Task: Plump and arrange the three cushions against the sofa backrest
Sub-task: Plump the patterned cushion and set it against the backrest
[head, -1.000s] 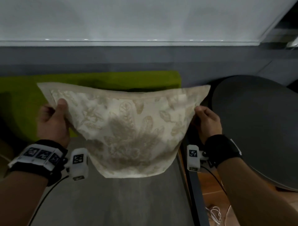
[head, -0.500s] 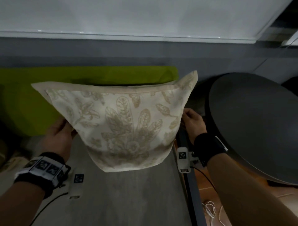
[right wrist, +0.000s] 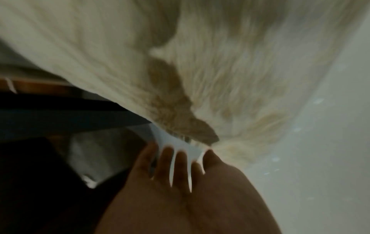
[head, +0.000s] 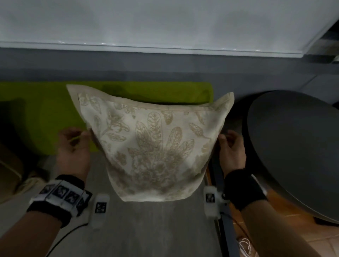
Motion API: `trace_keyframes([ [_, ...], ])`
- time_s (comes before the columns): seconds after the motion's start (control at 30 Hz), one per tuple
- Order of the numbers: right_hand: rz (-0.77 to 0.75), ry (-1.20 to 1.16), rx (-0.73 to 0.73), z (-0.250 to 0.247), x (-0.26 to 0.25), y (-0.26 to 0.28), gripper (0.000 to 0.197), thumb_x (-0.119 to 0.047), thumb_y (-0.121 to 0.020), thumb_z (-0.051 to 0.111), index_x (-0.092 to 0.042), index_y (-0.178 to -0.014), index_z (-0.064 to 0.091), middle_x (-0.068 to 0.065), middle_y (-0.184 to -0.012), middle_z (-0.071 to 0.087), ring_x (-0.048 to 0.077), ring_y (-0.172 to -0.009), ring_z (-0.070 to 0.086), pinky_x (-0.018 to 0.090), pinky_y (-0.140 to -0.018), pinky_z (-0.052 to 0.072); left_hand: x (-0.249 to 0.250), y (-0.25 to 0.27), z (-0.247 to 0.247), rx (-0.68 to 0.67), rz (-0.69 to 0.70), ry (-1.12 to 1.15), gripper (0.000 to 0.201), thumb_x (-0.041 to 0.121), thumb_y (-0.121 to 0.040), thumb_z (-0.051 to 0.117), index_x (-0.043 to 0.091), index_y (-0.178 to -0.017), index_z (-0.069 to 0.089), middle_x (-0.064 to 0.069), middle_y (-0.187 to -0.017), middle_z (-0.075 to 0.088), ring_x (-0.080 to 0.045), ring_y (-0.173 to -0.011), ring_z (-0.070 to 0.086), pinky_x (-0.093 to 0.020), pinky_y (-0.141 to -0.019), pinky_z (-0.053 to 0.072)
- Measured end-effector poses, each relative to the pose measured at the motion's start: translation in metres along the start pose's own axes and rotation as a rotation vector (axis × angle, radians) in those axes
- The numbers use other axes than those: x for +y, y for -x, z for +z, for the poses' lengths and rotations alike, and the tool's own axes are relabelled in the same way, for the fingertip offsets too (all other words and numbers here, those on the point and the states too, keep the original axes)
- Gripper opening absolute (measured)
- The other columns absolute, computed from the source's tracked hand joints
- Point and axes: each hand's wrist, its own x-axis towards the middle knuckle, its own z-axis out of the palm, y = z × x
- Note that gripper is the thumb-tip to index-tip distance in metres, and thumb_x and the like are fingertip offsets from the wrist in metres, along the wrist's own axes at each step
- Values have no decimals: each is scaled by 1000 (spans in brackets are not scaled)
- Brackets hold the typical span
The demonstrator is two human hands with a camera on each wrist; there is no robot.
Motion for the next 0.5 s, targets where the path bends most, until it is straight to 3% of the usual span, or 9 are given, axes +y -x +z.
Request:
trace_keyframes([
  [0.03,-135,-25,44,-7,-8,18,35,-33,-101,63,-36,-135,55,-9,-132,63,13,-119,60,33,-104,49,5,8,-4,19,106,-22,27,38,-96,59,34,-120,50,8,-126,53,-18,-118,54,-37,-101,49],
  [0.1,-574,-21,2,-11,-23,56,46,-28,-102,63,-48,-139,46,-28,-141,51,3,-131,51,26,-112,41,23,30,-6,-34,428,-106,33,38,-94,58,42,-125,50,21,-130,48,-5,-121,48,-19,-98,44],
  [0.13,-822,103,-86,-6,-23,70,48,-27,-102,63,-46,-142,45,-28,-147,46,6,-140,45,32,-118,34,30,41,-3,-126,618,-186,31,37,-94,57,37,-125,56,18,-134,51,-4,-126,46,-19,-101,42],
  [0.2,-1127,442,-252,17,-11,78,55,-36,-101,59,-34,-153,40,-6,-163,40,23,-154,31,57,-124,21,30,59,17,-354,944,-375,42,31,-94,53,7,-128,61,-8,-147,48,-25,-140,40,-41,-113,36],
  [0.23,-1152,547,-314,29,-7,75,57,-43,-102,54,-33,-156,37,0,-167,34,26,-158,24,66,-122,17,29,63,30,-437,1026,-493,50,32,-95,51,2,-136,55,-17,-152,42,-32,-144,36,-50,-116,31],
  [0.27,-1122,618,-349,39,-6,68,58,-50,-104,47,-35,-158,33,0,-170,29,27,-159,17,71,-120,13,28,63,44,-489,1058,-627,55,37,-98,46,6,-144,49,-17,-157,37,-35,-147,32,-55,-118,26],
  [0.37,-931,765,-372,56,-22,33,63,-69,-102,26,-48,-161,18,-11,-174,5,20,-161,-6,69,-121,-4,29,34,70,-584,908,-993,66,60,-100,21,26,-157,26,-1,-166,20,-29,-153,20,-53,-122,15],
  [0.43,-787,786,-388,60,-36,7,68,-77,-98,21,-53,-160,7,-19,-173,-7,16,-159,-17,66,-120,-16,28,13,77,-603,833,-1073,73,68,-97,17,32,-159,13,5,-168,11,-24,-155,11,-51,-124,9],
  [0.5,-659,778,-386,62,-46,-12,72,-84,-94,19,-57,-158,2,-22,-172,-9,15,-158,-19,66,-119,-19,26,3,79,-605,792,-1103,77,73,-95,14,33,-160,3,10,-169,3,-19,-156,2,-50,-124,2],
])
